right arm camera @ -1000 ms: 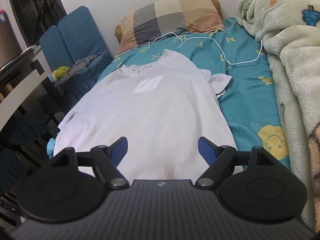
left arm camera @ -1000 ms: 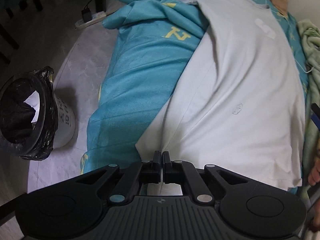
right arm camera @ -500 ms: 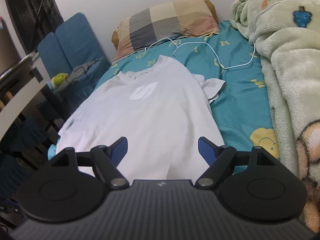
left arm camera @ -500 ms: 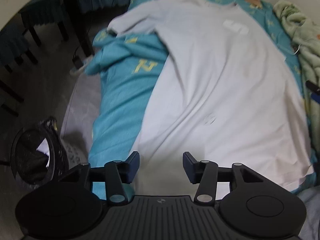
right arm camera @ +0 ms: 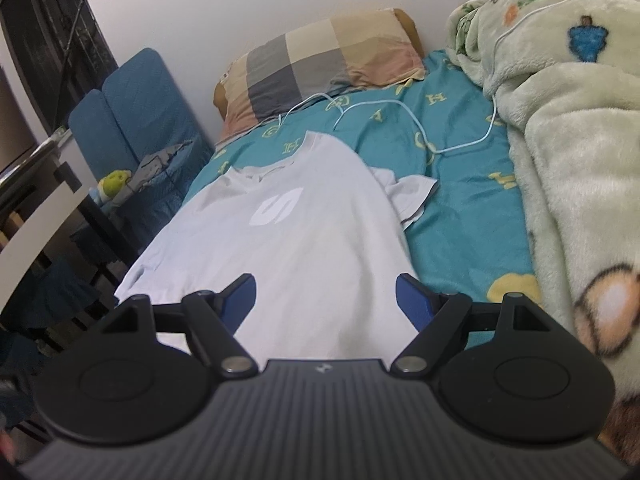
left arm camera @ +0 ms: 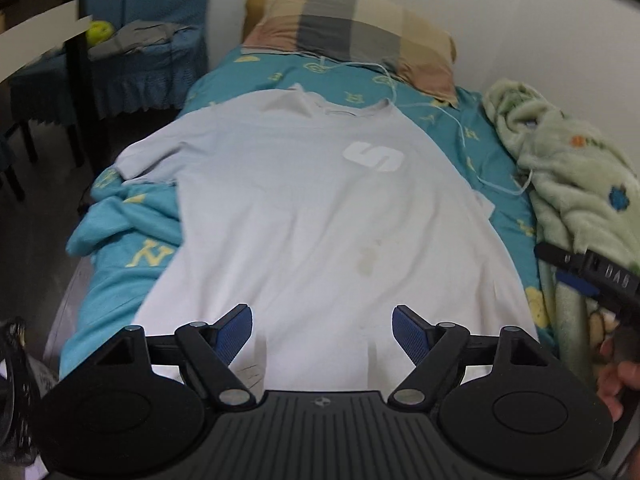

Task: Fold clothes
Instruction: 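Grasp the shirt hem with the left tool and tug it straight, then grasp a sleeve with the right tool and fold it onto the shirt body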

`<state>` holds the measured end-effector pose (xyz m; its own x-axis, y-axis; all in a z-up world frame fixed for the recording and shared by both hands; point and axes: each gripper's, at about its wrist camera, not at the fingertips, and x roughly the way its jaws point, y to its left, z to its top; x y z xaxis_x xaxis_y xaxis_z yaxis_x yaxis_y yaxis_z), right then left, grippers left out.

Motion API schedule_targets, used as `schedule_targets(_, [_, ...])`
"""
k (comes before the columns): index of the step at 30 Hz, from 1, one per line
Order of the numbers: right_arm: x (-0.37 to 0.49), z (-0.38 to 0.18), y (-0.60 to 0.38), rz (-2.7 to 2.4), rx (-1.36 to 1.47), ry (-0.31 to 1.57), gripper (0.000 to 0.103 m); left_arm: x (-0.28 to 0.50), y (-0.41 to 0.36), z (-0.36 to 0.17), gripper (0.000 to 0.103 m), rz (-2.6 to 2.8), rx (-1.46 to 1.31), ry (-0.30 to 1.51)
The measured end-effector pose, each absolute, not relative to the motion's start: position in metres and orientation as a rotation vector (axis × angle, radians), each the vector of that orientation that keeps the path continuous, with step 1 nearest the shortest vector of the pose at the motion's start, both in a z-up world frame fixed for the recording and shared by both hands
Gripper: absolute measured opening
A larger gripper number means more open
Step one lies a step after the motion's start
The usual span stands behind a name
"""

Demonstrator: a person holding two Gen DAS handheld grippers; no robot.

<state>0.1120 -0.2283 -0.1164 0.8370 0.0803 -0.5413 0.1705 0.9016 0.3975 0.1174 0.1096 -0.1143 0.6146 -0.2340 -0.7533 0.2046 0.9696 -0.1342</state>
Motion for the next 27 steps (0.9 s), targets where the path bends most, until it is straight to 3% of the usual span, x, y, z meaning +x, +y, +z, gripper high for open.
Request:
schedule_targets(8, [0.124,-0.120,-0.236,-0.069,0.457,0.580,0.074,0.124,0.107,-0.137,0.079,-0.250,-0.013,0.821])
schedule_targets(16, [0.149,-0.109,-0.243,-0.077,0.422,0.596,0.029,0.121,0.116,-0.147,0.079,-0.260,-0.033,0.816])
schedule_targets(27, [0.196,-0.097,-0.283,-0.132,0.381,0.611,0.026,0.125,0.112,-0.151,0.080,-0.245,-0.040,0.793])
